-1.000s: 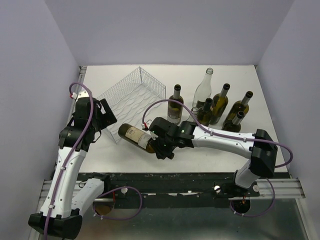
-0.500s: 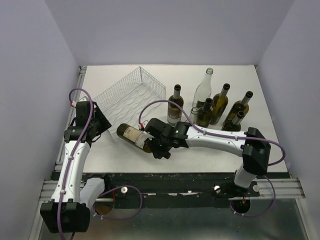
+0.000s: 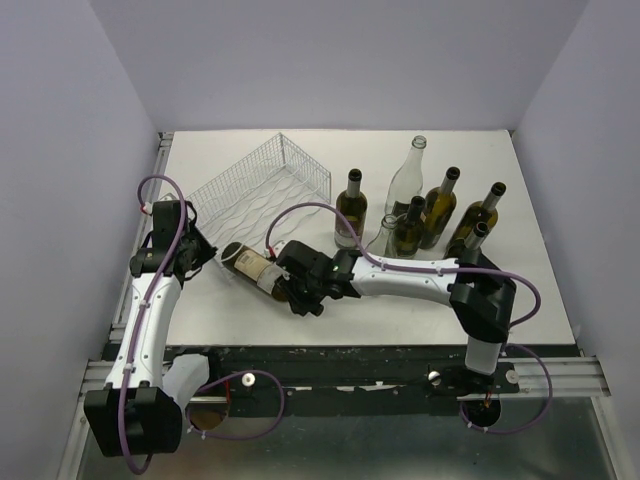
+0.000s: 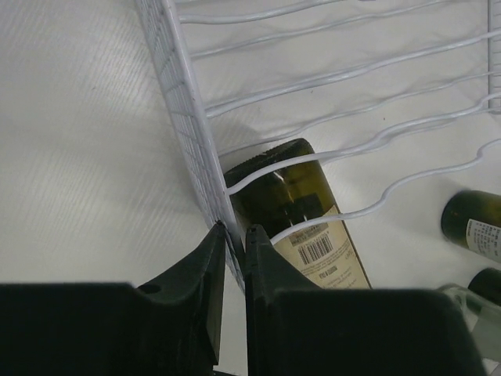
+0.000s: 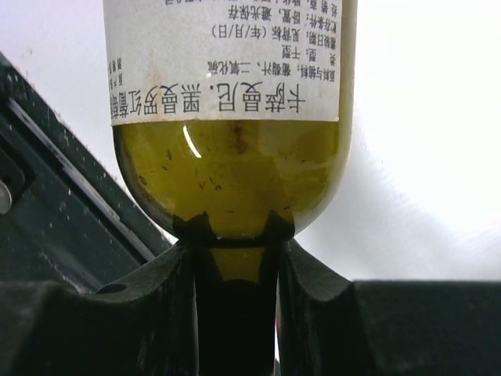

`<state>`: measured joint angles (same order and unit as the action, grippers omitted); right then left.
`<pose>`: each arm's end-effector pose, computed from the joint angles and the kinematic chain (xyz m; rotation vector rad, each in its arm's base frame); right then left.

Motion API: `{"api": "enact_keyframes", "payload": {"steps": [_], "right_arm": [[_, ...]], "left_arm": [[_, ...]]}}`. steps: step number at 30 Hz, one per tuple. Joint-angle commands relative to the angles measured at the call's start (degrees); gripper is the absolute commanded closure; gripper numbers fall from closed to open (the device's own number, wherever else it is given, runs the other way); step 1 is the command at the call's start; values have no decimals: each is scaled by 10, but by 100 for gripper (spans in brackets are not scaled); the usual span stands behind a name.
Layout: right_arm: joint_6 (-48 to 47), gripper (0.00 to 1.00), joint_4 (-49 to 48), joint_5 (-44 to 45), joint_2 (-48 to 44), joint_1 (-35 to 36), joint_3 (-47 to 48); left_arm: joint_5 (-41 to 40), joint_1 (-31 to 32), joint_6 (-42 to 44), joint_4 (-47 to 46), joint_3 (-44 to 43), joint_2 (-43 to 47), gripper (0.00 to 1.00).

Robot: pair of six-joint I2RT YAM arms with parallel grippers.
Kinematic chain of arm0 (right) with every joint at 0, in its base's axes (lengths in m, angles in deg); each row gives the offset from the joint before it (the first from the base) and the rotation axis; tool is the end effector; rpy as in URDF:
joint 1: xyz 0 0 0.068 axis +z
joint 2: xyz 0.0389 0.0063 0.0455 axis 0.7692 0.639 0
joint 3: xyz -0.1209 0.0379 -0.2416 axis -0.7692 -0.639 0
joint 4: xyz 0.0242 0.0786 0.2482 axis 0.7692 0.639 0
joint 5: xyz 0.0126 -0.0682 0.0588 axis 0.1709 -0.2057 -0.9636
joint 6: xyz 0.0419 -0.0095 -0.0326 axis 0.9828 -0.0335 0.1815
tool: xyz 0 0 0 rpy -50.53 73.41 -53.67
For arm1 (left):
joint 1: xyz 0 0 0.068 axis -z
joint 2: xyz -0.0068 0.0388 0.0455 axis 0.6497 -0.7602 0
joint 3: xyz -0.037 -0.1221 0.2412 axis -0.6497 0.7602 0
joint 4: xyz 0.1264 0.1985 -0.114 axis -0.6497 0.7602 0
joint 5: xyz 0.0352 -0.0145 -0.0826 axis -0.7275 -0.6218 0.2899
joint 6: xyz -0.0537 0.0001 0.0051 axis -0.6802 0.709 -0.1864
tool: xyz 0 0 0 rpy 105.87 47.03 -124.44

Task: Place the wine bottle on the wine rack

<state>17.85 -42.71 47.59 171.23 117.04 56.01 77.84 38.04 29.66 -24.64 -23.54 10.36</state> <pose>0.1546 0.3599 0.2115 -1.1292 2.4084 0.5176 0.1941 0.0090 0.2805 -0.8002 2.2930 -0.2450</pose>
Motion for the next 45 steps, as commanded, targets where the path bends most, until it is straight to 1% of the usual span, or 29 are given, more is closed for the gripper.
{"api": "enact_keyframes", "payload": {"steps": [1,6,7,12,17,27,37,45], "right_arm": [[22,99,-145,35,11,6,15],[36,99,-198,45,44,7,26],[37,99,-202,47,53,7,33],[55,99,-231,73,93,7,63],[80,99,-258,79,131,7,94],[109,99,-228,115,217,9,210],[97,99,-196,135,261,8,276],[69,83,-175,138,283,9,301]], "left_arm": [[38,-4,5,-8,5,-9,84],[48,-4,7,-5,9,-12,99],[48,-4,7,-4,9,-12,100],[57,-4,0,-3,16,-11,100],[59,-4,-15,-2,22,-5,100],[51,-4,-35,6,28,11,100],[62,-4,-36,5,33,10,100],[59,-5,-34,3,29,13,100]]}}
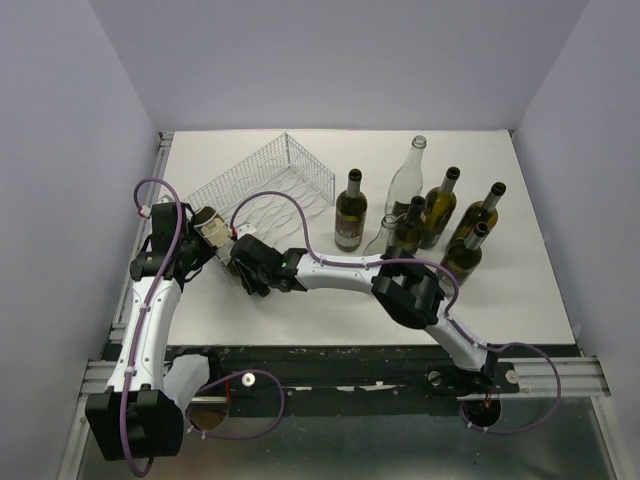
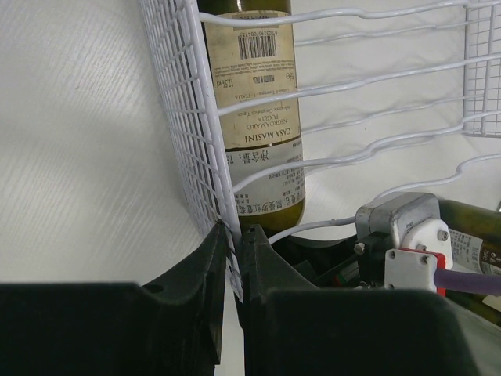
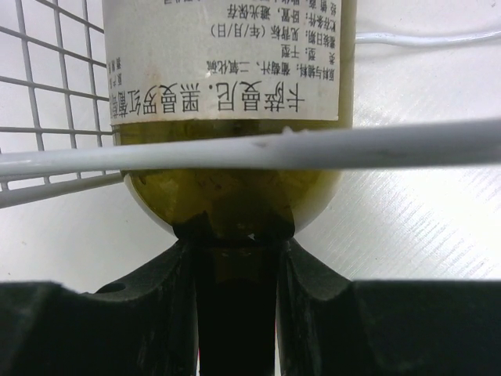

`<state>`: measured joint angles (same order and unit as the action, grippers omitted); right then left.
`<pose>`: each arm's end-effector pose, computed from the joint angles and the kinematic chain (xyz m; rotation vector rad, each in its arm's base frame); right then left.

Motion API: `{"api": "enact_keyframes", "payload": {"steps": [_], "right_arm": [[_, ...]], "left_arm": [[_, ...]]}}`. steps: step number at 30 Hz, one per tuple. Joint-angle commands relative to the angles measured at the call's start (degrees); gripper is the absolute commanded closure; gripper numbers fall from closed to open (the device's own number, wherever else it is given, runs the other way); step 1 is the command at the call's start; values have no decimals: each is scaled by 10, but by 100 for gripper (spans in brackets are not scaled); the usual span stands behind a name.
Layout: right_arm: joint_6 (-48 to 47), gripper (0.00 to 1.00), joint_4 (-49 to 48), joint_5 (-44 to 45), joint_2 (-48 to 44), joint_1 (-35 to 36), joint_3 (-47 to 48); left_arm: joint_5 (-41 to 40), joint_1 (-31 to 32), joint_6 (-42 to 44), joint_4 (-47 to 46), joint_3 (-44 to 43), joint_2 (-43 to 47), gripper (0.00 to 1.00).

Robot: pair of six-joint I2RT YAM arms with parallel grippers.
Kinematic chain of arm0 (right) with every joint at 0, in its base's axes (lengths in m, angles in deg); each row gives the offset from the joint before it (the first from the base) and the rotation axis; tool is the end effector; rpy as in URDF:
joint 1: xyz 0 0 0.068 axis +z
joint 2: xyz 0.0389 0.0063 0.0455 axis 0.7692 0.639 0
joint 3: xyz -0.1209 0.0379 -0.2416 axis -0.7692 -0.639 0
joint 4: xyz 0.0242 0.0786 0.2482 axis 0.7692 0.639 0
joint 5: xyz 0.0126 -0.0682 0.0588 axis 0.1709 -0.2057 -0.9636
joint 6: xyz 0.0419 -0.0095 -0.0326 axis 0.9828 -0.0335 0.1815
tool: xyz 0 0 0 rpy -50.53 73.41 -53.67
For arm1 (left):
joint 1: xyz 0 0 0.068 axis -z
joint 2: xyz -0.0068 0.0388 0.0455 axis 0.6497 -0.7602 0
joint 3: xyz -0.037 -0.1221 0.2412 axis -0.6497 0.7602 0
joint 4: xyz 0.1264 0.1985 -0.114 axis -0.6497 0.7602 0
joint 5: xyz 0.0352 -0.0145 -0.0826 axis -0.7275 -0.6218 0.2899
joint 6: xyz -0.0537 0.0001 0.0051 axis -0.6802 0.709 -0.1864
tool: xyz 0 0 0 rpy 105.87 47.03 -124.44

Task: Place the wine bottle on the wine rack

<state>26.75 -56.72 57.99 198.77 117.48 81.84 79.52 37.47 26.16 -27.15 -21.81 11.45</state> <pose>0.2066 0.4746 0.1590 -0.7719 2.2810 0.5695 0.1929 0.0098 0.2772 -0.8595 2.2454 -0.3126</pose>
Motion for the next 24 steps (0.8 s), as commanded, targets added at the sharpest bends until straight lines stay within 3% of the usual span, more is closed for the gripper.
{"api": "enact_keyframes", "payload": {"steps": [1,5,9,15,19,24], "right_arm": [[-20,80,-36,34,11,5,44],[-26,68,-29,41,19,4,60],[-26,48,-28,46,5,5,51],[-26,34,-32,57,-33,4,15],[-26,22,-12,62,-60,5,7],[-26,16,14,77,-118,5,-16]], "left_arm": [[44,1,0,29,11,2,100],[46,0,1,29,10,2,100],[41,1,5,30,4,4,100],[29,-1,15,39,-16,15,98],[10,-2,26,52,-40,24,86],[-2,-4,38,75,-86,41,63]]}}
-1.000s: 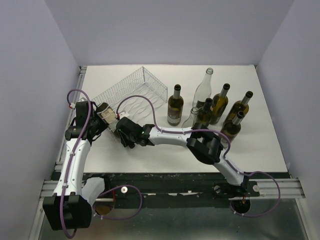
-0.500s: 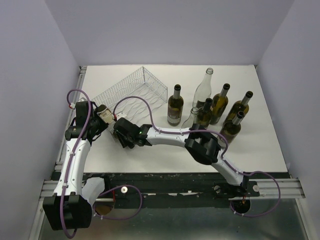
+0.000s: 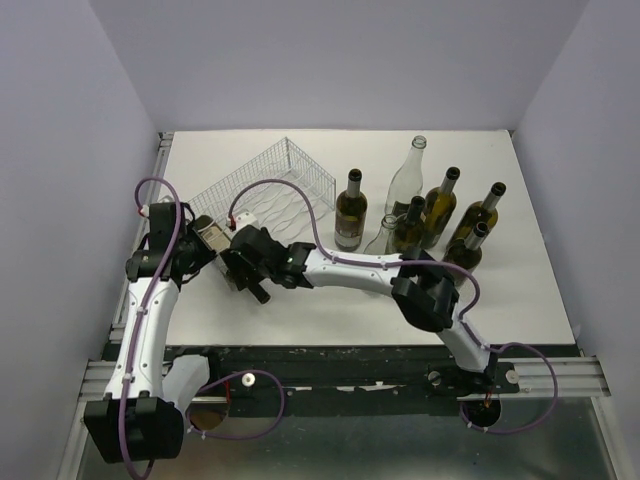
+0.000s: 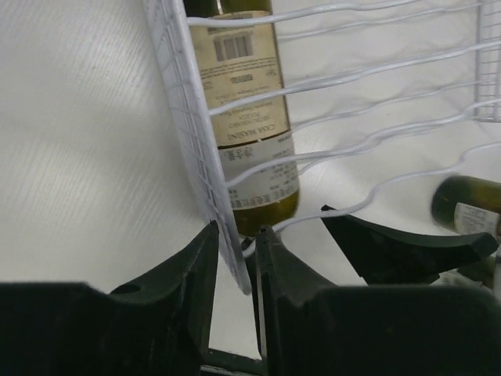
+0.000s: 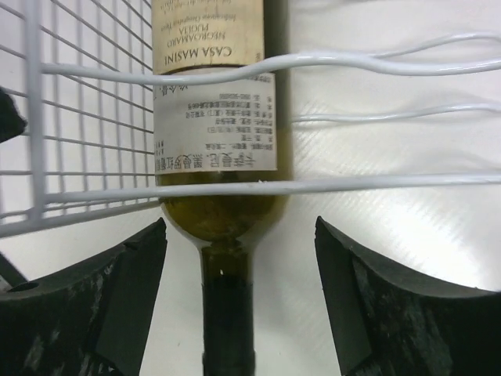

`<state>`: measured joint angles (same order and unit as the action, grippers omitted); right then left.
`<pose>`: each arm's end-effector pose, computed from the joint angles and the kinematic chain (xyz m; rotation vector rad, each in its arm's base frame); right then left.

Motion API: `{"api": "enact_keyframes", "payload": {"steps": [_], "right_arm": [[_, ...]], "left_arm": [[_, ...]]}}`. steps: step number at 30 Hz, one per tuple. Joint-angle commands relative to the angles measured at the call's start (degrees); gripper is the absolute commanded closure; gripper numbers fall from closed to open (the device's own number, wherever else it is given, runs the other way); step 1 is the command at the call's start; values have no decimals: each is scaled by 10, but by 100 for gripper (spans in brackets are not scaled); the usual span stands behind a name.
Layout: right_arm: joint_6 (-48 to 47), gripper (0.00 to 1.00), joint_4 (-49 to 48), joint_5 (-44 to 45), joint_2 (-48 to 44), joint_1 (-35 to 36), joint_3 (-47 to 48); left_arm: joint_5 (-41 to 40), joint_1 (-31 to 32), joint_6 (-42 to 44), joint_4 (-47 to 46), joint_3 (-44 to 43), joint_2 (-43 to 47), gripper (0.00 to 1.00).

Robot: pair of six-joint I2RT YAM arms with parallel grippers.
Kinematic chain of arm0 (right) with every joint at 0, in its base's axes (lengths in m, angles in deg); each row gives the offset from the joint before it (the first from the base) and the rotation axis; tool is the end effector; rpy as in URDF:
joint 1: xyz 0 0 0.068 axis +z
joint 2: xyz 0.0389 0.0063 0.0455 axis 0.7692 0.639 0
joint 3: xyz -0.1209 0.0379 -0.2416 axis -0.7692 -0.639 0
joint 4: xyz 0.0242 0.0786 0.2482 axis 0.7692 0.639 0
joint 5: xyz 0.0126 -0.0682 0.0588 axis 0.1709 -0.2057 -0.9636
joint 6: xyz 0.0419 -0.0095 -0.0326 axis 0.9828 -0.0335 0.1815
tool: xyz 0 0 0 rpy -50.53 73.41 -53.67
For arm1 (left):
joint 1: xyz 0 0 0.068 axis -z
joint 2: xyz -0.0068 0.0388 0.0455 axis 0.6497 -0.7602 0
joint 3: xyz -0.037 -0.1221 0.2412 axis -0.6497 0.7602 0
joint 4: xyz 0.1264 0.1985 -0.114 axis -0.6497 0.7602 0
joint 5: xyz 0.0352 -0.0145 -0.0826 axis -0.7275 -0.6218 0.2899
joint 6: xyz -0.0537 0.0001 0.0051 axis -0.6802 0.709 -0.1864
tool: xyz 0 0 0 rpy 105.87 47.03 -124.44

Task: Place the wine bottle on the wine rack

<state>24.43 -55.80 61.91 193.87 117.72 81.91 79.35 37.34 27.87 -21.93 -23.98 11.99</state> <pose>0.2040 0.4680 0.2008 -0.7467 2.1883 0.5440 0.1857 0.0100 0.2844 -0.8441 2.2947 -0.2814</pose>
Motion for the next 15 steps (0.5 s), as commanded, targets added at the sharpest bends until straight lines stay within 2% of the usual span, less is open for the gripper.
{"api": "enact_keyframes", "payload": {"steps": [1,6,9,15], "right_arm": [[-4,15,7,41,-85,3,-23],[-9,14,53,60,-137,3,-28],[-5,14,104,89,-164,2,-10],[-3,14,233,169,-229,2,56]], "left_arm": [[-1,-2,24,26,-74,39,59],[-1,-2,38,45,-115,57,37],[3,-2,46,52,-134,66,30],[78,-2,114,41,-155,93,8]]}}
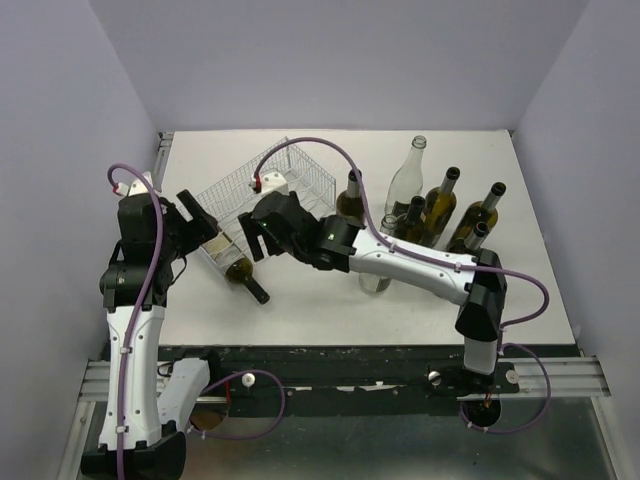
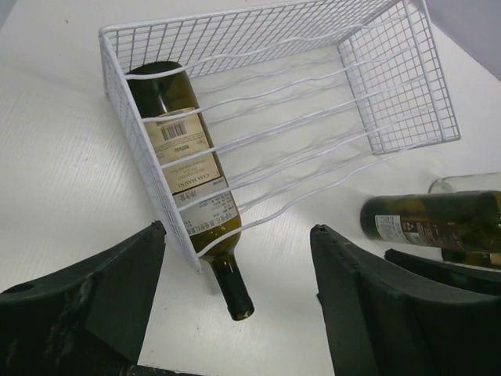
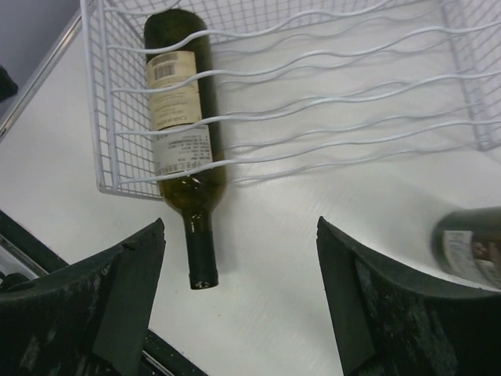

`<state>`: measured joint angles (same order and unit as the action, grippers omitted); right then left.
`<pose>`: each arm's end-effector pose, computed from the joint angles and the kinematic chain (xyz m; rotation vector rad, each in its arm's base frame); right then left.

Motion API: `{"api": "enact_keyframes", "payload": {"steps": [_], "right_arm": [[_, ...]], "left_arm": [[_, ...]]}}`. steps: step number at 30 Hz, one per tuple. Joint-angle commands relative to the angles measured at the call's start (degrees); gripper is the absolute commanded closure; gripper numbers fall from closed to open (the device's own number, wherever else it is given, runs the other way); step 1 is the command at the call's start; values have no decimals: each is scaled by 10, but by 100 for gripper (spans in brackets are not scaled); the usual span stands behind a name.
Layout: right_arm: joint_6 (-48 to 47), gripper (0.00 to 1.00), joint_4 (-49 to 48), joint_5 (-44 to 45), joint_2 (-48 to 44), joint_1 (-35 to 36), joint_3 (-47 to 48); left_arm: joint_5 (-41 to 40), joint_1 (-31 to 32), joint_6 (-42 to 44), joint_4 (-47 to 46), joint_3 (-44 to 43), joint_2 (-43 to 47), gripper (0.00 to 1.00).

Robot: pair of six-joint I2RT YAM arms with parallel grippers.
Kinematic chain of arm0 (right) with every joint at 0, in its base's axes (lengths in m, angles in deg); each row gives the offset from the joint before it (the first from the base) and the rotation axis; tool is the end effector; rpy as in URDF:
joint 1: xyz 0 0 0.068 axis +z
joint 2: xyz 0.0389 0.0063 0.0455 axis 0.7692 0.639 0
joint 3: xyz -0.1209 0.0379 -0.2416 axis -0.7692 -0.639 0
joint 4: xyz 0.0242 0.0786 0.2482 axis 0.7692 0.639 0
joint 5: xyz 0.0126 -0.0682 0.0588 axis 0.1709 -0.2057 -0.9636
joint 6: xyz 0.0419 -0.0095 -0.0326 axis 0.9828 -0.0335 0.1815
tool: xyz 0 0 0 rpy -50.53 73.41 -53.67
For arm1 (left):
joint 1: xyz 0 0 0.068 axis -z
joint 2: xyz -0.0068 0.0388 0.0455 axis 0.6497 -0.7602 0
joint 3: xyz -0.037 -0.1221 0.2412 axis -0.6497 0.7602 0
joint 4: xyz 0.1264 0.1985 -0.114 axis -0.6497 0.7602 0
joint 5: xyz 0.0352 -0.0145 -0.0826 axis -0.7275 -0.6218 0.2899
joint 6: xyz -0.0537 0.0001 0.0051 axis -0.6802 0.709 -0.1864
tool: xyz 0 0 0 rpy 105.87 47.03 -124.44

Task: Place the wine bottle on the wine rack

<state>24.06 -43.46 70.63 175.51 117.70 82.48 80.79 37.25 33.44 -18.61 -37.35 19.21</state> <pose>0.1841 0.4062 0.3347 -0.5974 2.0656 0.4908 0.1515 0.0074 0.3733 -0.6261 2.0477 -0.3316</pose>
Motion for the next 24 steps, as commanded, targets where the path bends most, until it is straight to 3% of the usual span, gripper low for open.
{"api": "enact_keyframes", "payload": {"steps": [1,7,11,16,24], "right_arm": [[-1,14,127,96,-55,2,66],[16,14,272,229,-101,0,130],[87,14,390,290,-130,-20,150],[173,14,485,290,-179,-43,128],[259,19,497,238,-238,-67,-1]], "left_arm": [[77,-2,68,5,-21,27,5],[190,0,97,-26,-14,48,3],[276,4,98,-64,11,51,3],[333,18,99,-92,30,51,3],[354,32,80,-125,61,53,3]]}}
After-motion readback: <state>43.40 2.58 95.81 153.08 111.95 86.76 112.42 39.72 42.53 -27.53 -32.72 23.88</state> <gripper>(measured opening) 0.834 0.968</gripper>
